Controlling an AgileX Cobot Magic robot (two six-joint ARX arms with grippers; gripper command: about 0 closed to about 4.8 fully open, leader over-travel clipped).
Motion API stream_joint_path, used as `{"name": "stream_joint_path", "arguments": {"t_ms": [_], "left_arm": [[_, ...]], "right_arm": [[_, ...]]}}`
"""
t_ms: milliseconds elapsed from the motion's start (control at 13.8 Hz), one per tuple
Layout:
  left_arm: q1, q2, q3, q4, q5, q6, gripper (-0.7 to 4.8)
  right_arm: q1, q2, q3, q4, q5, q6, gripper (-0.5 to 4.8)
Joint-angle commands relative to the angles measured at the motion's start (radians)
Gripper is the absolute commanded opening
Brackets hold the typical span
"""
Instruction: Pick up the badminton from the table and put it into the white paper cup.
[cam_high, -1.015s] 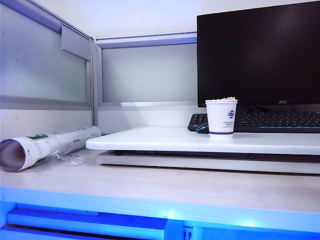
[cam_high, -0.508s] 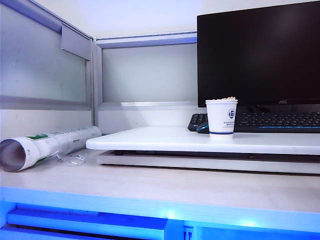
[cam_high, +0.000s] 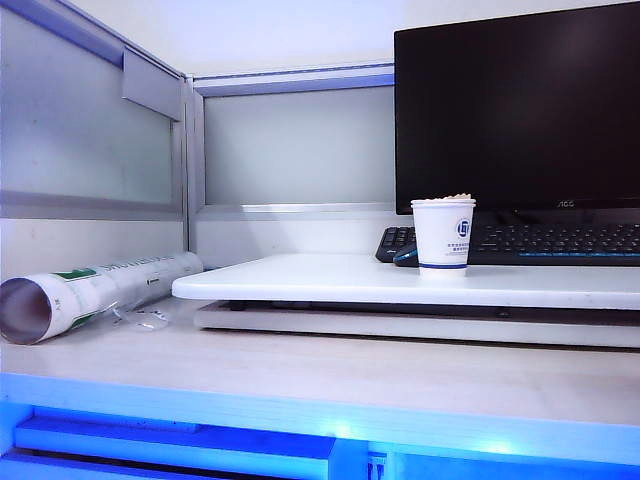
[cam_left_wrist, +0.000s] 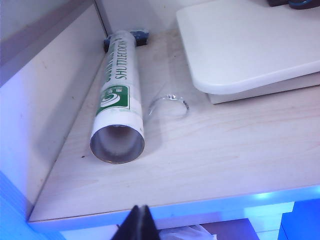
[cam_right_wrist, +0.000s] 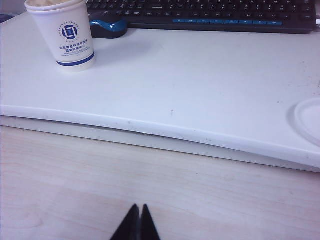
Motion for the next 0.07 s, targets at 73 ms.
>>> {"name": "stream_joint_path", "arguments": {"t_ms": [73], "left_arm": [[0.001, 0.001, -0.007, -0.011, 0.005, -0.003, -0.04]], "right_arm": [[0.000, 0.000, 0.000, 0.006, -0.005, -0.002, -0.06]]}}
